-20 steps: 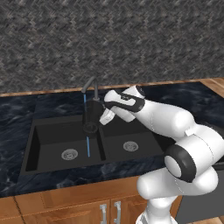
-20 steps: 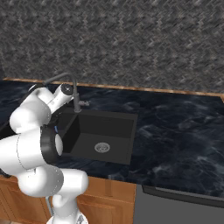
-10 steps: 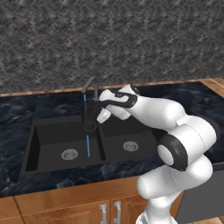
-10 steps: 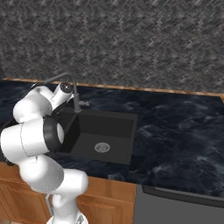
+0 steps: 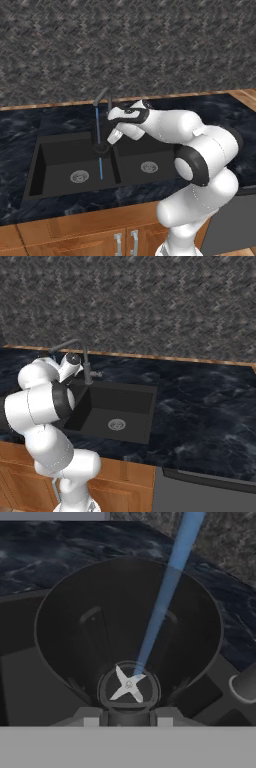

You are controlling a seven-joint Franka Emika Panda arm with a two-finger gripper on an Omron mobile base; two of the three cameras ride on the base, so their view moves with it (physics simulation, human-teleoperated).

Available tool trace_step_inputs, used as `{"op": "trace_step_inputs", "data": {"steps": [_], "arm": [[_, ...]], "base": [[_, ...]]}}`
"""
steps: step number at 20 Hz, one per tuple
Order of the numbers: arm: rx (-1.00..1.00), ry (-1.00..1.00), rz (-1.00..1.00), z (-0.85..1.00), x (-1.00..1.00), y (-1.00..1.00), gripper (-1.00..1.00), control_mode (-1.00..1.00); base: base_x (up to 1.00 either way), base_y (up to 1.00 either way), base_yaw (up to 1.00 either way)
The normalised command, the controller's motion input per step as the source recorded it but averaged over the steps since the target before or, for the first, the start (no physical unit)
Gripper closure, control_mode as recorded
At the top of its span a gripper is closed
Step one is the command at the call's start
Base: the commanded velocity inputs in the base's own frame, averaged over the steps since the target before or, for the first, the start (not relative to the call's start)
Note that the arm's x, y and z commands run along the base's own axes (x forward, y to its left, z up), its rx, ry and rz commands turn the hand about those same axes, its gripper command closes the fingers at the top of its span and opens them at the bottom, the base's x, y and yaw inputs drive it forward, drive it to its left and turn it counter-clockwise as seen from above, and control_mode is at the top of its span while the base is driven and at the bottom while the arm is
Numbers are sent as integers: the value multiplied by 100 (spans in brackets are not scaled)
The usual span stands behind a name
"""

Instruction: Turn on the sink faucet and place the jug under the water for a few seconds to fill it up.

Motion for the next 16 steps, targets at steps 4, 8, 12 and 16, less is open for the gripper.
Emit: {"op": "trace_step_inputs", "data": {"steps": [4, 8, 12, 16], "arm": [[0, 0, 0, 0, 18, 16, 100, -100], [0, 0, 0, 0, -1, 13, 100, -100], [0, 0, 0, 0, -14, 0, 100, -100], [0, 0, 0, 0, -3, 0, 100, -100]], "base": [[0, 0, 0], [0, 0, 0], [0, 0, 0], [0, 0, 0]]}}
